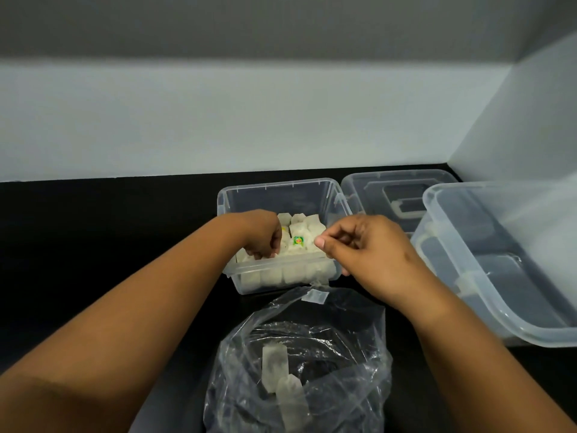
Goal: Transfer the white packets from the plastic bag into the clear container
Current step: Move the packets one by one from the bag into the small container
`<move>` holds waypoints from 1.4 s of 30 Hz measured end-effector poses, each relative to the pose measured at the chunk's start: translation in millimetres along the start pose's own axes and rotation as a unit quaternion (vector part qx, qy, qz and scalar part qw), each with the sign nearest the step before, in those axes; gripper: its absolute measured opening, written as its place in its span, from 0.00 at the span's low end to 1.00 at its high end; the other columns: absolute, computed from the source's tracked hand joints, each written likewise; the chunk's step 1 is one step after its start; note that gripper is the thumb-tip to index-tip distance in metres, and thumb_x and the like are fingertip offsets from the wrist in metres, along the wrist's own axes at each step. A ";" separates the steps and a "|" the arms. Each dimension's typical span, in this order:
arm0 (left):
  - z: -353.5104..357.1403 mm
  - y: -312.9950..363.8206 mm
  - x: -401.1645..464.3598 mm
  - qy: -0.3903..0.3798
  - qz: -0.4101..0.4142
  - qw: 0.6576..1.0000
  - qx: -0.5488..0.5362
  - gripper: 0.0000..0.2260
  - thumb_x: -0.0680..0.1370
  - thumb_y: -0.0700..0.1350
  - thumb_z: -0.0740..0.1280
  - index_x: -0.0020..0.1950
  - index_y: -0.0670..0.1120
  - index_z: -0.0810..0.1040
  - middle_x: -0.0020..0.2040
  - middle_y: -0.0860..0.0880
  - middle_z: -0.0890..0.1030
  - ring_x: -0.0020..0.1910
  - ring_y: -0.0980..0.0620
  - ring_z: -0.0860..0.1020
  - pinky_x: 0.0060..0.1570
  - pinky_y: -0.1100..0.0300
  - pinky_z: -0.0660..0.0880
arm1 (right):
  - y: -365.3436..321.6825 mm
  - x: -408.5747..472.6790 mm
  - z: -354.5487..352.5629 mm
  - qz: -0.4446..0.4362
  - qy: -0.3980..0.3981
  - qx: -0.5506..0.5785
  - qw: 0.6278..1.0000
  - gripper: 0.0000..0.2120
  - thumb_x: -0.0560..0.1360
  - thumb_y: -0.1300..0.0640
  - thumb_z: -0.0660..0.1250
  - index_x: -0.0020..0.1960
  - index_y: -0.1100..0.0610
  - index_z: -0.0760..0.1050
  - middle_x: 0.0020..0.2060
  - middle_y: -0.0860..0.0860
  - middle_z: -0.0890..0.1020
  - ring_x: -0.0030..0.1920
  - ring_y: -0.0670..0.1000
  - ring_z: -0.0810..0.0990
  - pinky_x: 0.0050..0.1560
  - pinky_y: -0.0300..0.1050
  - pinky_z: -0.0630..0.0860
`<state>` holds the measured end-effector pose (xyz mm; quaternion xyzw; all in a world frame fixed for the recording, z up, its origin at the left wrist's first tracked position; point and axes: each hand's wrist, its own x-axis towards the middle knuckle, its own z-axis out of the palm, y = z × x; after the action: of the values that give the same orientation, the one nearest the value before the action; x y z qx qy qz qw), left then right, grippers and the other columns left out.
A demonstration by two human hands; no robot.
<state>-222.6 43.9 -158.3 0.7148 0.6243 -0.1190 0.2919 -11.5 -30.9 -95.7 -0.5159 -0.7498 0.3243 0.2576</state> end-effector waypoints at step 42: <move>215.1 50.7 -152.5 0.229 -0.110 0.966 -0.055 0.18 0.72 0.51 0.70 0.59 0.50 0.73 0.58 0.52 0.75 0.60 0.50 0.72 0.55 0.56 0.72 | 70.8 -86.5 111.0 -0.094 -0.300 -0.192 0.930 0.06 0.70 0.55 0.74 0.40 0.51 0.76 0.44 0.47 0.74 0.44 0.49 0.77 0.46 0.45 0.75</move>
<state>-161.3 -205.9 -235.5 0.6327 0.7549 0.0506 0.1651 -19.6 -118.6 -226.3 -0.3616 -0.8850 0.2880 -0.0545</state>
